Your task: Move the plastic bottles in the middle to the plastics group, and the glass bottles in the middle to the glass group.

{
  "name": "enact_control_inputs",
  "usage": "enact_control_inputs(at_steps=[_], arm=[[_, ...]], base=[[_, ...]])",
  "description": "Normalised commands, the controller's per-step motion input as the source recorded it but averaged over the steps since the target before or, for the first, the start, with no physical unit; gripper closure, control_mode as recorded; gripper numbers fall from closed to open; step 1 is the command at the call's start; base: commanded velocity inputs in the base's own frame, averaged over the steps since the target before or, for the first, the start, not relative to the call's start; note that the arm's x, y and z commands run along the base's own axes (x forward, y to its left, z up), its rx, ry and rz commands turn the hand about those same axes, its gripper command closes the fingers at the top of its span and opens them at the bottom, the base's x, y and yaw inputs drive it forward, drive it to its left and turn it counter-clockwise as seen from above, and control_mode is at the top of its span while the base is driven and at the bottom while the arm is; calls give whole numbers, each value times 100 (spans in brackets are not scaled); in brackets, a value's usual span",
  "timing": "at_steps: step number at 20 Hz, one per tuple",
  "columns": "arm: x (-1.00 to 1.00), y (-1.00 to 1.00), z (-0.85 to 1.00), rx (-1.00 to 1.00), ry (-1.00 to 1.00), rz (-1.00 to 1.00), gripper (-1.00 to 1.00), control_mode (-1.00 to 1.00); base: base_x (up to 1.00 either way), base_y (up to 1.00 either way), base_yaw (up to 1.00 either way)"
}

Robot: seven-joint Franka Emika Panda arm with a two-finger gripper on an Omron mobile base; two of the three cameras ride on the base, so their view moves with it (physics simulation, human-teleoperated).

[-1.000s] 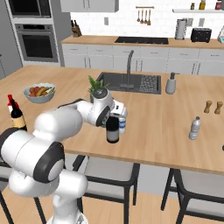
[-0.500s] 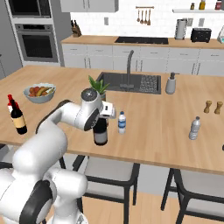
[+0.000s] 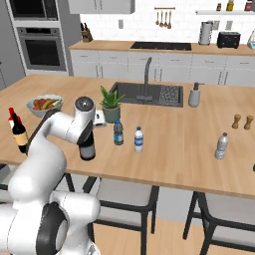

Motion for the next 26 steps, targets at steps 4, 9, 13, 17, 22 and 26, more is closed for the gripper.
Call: enact_control_inputs(at_steps=[4, 9, 13, 17, 22, 26], arm=[[12, 100, 1, -1, 2, 37, 100, -100], [15, 96, 0, 0, 1, 34, 100, -100], [2, 91, 0, 0, 0, 32, 100, -100], [5, 79, -1, 0, -6, 27, 100, -100], [26, 55, -1, 0, -9, 19, 100, -100], [19, 4, 0, 0, -1, 4, 100, -100]], base=[[0, 0, 0], [0, 0, 0], [0, 0, 0], [0, 0, 0], [0, 0, 0], [0, 0, 0]])
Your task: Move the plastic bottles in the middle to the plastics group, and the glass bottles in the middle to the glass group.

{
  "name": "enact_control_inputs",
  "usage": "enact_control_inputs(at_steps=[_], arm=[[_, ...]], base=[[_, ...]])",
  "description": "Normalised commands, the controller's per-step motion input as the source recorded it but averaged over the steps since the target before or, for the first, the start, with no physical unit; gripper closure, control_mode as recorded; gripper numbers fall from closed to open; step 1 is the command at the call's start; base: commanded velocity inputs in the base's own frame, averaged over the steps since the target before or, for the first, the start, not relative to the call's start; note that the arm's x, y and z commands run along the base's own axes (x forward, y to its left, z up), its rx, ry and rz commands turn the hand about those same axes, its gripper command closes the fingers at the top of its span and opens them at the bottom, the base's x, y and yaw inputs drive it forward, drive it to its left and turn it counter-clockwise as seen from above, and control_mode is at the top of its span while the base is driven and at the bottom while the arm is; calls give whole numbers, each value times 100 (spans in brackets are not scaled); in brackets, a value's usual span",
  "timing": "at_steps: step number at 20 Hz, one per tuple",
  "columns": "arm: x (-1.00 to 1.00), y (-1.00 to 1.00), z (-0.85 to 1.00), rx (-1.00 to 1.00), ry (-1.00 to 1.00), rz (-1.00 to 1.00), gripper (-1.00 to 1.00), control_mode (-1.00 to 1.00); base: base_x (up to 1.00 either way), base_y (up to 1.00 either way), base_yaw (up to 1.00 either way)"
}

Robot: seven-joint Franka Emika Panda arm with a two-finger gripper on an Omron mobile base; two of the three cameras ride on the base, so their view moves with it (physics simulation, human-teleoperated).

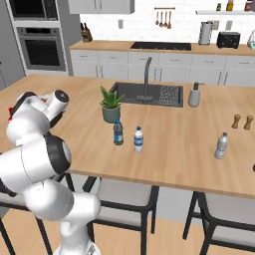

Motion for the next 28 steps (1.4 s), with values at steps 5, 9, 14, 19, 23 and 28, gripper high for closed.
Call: enact_control_inputs(at_steps=[5, 9, 14, 19, 23, 28], arm=[[33, 16, 0, -2, 0, 6, 100, -100], [30, 26, 0, -2, 0, 11, 100, -100], [22, 25, 0, -1, 0, 12, 100, -100], [1, 29, -15, 0, -5, 11, 100, -100], [0, 19, -17, 0, -17, 8, 100, -100], [0, 1, -7, -2, -7, 0, 100, -100]], base=[[0, 0, 0], [0, 0, 0], [0, 0, 0], [0, 0, 0], [0, 0, 0], [0, 0, 0]])
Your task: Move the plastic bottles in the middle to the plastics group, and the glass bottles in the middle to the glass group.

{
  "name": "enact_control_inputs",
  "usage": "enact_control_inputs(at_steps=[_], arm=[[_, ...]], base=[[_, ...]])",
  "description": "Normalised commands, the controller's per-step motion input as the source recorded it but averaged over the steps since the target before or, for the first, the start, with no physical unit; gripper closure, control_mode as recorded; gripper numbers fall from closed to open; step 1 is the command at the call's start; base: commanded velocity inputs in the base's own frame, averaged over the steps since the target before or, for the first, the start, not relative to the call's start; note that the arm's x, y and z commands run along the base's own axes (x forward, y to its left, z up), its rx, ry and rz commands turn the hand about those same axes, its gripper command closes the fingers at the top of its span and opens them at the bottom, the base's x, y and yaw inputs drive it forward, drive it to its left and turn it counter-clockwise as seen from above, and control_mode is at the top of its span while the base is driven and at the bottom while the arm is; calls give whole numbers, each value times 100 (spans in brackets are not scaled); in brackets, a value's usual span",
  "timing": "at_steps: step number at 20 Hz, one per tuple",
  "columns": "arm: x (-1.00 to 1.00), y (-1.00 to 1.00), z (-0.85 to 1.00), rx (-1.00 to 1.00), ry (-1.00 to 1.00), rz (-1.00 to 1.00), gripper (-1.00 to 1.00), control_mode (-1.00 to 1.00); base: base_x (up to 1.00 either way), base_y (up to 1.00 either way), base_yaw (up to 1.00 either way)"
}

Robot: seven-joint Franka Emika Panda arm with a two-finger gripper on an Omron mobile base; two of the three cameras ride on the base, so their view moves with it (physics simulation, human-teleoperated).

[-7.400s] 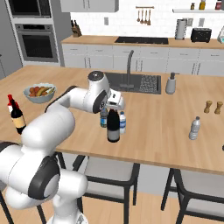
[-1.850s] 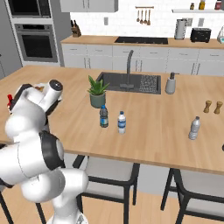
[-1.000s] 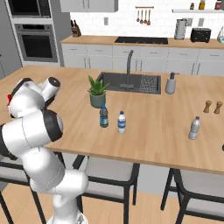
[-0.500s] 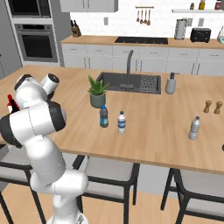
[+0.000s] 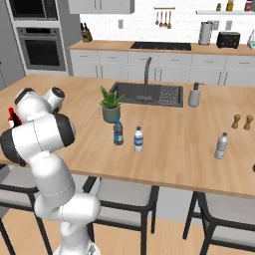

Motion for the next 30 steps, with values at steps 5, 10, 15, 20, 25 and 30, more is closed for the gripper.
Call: enact_control_inputs(at_steps=[5, 10, 15, 20, 25, 30], arm=[[0, 11, -51, -3, 5, 1, 100, -100], [4, 2, -21, 0, 10, 2, 100, -100], [0, 0, 0, 0, 2, 4, 100, -100], [0, 0, 0, 0, 0, 2, 100, -100], [0, 0, 0, 0, 0, 0, -100, -100], [0, 0, 0, 0, 0, 0, -100, -100]], base=[[0, 0, 0], [0, 0, 0], [0, 0, 0], [0, 0, 0], [0, 0, 0], [0, 0, 0]])
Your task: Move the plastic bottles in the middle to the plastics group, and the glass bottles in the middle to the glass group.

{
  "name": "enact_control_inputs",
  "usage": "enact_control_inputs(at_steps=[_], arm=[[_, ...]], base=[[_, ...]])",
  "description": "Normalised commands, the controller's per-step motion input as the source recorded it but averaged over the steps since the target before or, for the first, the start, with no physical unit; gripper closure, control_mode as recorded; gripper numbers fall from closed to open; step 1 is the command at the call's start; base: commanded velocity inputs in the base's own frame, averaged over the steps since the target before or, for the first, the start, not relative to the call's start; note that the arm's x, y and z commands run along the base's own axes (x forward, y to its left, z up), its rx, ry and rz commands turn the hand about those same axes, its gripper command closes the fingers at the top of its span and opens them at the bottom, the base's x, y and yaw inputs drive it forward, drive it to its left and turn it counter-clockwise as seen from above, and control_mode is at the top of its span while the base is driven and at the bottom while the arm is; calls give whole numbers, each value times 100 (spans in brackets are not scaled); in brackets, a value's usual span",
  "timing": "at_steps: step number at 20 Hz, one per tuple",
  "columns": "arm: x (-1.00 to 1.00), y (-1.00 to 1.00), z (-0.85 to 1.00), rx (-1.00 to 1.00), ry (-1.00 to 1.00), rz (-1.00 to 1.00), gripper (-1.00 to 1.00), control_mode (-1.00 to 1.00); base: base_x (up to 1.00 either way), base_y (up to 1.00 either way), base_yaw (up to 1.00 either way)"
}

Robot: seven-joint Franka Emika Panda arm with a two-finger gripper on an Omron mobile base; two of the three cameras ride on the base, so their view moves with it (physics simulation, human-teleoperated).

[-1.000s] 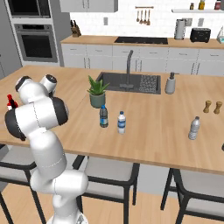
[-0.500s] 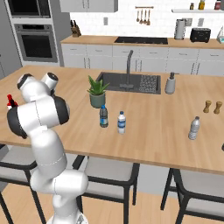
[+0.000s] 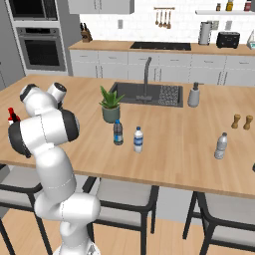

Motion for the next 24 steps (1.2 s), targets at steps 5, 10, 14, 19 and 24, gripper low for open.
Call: enact_control_inputs(at_steps=[5, 10, 14, 19, 24], arm=[[0, 0, 11, 0, 0, 0, -100, -100], [0, -10, 13, 1, 0, -1, -100, -100], [0, -41, 16, 5, 0, -6, -100, -100], [0, -74, 17, 8, 6, -14, -100, -100], [0, -81, 2, 3, 14, -19, -100, -100]], base=[[0, 0, 0], [0, 0, 0], [0, 0, 0], [0, 0, 0], [0, 0, 0]])
